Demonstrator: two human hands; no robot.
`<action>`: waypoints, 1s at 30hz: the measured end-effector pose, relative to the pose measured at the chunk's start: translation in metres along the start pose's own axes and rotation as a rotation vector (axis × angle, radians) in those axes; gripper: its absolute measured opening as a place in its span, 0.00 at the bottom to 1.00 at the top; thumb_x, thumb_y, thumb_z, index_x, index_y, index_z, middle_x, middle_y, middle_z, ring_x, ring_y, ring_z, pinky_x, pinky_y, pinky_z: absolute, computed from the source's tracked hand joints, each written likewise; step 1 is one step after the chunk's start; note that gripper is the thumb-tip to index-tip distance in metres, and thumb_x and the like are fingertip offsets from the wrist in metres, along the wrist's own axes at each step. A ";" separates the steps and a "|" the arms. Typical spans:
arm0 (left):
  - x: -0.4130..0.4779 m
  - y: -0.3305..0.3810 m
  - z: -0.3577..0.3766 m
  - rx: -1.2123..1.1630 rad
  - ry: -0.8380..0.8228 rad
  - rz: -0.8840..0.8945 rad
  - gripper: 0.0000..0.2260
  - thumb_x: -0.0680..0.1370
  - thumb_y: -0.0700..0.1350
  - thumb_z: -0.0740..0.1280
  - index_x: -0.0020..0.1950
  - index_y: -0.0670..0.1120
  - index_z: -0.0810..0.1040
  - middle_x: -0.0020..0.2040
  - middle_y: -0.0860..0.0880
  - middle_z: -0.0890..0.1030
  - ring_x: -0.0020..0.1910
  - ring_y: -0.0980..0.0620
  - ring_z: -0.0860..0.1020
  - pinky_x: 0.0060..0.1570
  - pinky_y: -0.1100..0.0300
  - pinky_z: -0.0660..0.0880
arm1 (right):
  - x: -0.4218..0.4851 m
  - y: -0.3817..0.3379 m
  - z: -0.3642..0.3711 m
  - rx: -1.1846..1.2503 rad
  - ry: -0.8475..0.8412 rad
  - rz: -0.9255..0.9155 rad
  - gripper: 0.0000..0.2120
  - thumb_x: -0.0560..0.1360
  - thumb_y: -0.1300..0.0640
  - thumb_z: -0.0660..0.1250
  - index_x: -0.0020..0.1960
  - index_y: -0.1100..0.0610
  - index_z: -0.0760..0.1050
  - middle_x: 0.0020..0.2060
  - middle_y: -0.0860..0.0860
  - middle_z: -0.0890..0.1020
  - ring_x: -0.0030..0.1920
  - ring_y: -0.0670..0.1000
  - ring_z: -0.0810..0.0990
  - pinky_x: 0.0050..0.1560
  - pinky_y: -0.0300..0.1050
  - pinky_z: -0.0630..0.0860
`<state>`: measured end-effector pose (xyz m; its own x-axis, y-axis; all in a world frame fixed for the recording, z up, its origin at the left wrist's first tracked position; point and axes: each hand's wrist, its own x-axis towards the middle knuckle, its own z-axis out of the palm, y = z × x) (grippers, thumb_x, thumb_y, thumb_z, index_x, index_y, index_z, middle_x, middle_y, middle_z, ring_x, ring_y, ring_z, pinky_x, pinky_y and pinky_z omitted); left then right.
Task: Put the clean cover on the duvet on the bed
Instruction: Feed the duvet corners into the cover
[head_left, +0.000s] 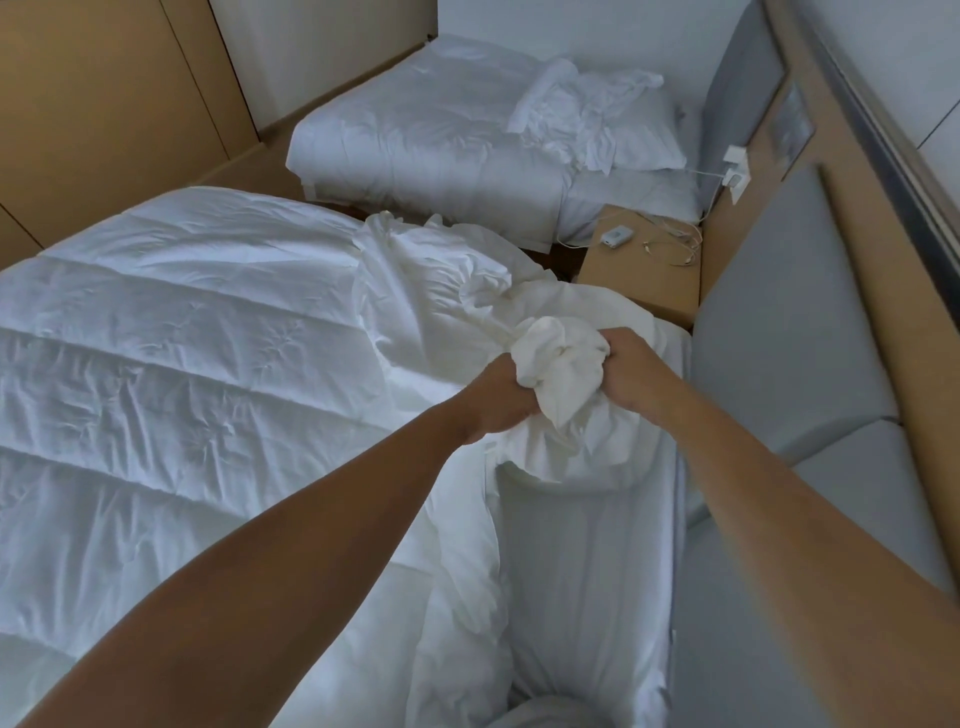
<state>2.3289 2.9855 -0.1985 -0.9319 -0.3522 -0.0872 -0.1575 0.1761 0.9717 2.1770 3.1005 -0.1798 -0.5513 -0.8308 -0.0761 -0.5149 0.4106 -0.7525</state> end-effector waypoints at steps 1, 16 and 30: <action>0.002 0.001 0.002 0.015 0.033 0.002 0.17 0.78 0.34 0.69 0.65 0.46 0.77 0.59 0.47 0.81 0.58 0.48 0.79 0.58 0.55 0.78 | 0.002 -0.001 -0.002 -0.039 0.008 -0.014 0.08 0.81 0.64 0.64 0.45 0.58 0.79 0.43 0.54 0.82 0.42 0.49 0.78 0.48 0.45 0.73; 0.024 -0.002 -0.007 0.009 0.117 -0.054 0.10 0.74 0.45 0.71 0.55 0.50 0.82 0.48 0.53 0.84 0.48 0.54 0.82 0.53 0.51 0.81 | 0.032 0.007 0.011 -0.355 -0.207 -0.005 0.20 0.77 0.60 0.67 0.68 0.56 0.71 0.58 0.53 0.80 0.57 0.55 0.80 0.51 0.45 0.76; 0.086 -0.050 -0.012 0.253 0.570 -0.049 0.11 0.76 0.44 0.67 0.56 0.55 0.80 0.48 0.55 0.84 0.49 0.54 0.82 0.48 0.52 0.82 | -0.044 0.233 0.178 1.332 0.207 1.307 0.22 0.74 0.52 0.76 0.63 0.58 0.74 0.52 0.58 0.77 0.49 0.58 0.79 0.55 0.55 0.79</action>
<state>2.2603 2.9357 -0.2517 -0.6114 -0.7883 0.0685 -0.3329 0.3348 0.8816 2.1980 3.1656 -0.4689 -0.2357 -0.1809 -0.9549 0.9667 0.0576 -0.2495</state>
